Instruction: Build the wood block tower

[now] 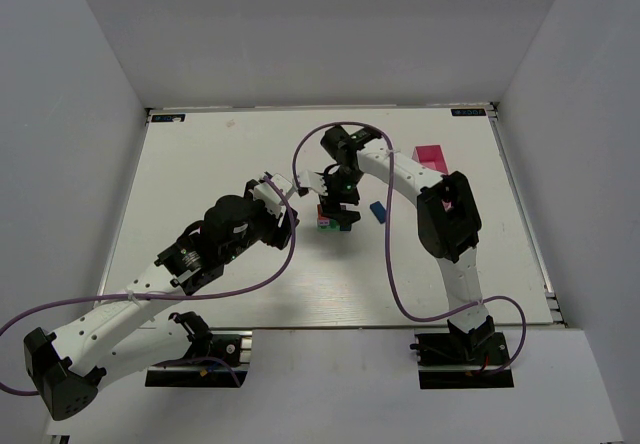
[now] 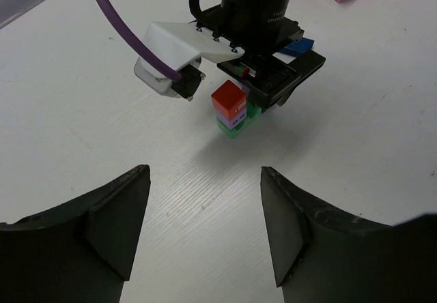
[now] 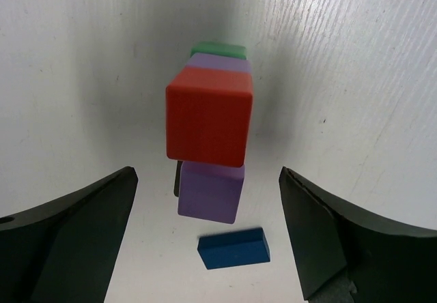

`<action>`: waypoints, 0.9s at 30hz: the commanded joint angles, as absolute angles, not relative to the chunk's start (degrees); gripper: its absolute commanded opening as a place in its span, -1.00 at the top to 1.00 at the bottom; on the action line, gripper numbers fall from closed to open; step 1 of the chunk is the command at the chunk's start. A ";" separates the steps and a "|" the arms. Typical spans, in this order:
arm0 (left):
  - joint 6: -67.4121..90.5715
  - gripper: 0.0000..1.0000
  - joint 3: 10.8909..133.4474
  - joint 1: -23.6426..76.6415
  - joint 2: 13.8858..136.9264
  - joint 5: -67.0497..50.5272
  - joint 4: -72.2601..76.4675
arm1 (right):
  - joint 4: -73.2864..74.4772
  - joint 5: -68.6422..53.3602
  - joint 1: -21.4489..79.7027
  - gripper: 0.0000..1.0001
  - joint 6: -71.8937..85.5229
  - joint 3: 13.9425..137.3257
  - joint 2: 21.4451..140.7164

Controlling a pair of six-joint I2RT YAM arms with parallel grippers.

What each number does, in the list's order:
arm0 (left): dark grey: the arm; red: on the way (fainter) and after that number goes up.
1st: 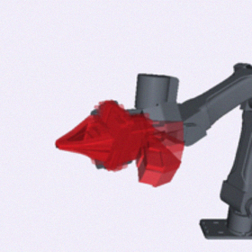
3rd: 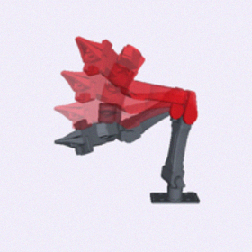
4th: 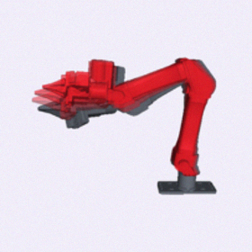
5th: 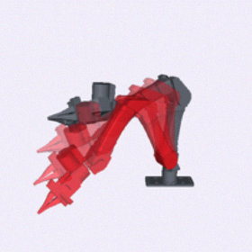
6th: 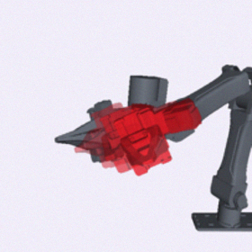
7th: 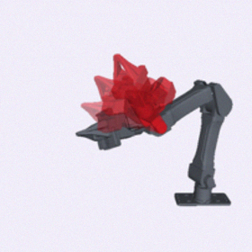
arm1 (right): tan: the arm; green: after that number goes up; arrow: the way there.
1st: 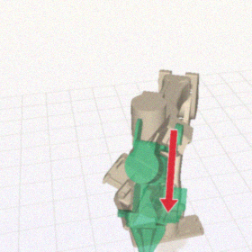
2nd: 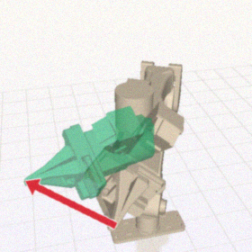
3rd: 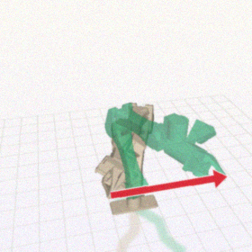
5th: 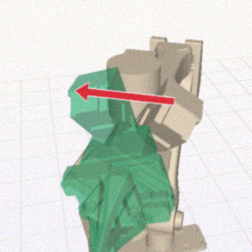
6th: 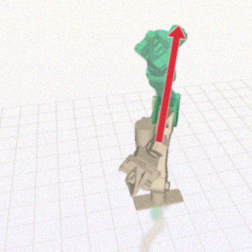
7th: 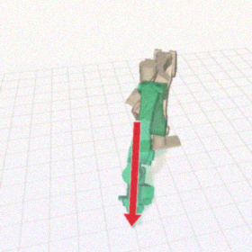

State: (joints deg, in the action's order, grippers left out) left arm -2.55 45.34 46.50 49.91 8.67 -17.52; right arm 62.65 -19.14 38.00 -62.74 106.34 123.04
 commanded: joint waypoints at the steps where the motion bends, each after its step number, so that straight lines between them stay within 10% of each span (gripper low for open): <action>1: -2.72 -0.52 45.09 46.32 48.69 9.40 -16.70 | 61.79 -19.07 37.88 -0.81 -62.14 105.74 119.88; 21: -2.72 -0.52 44.56 46.32 47.64 11.07 -16.17 | 48.79 -13.80 35.77 -0.81 -54.76 90.89 104.25; 27: -2.72 -0.52 44.03 46.32 48.25 11.60 -16.17 | 24.85 4.85 32.52 -0.81 -32.84 77.01 94.40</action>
State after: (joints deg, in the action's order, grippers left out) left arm -2.57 44.45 46.50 48.75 10.35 -17.30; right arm 40.64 -7.88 34.39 -47.03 81.25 98.80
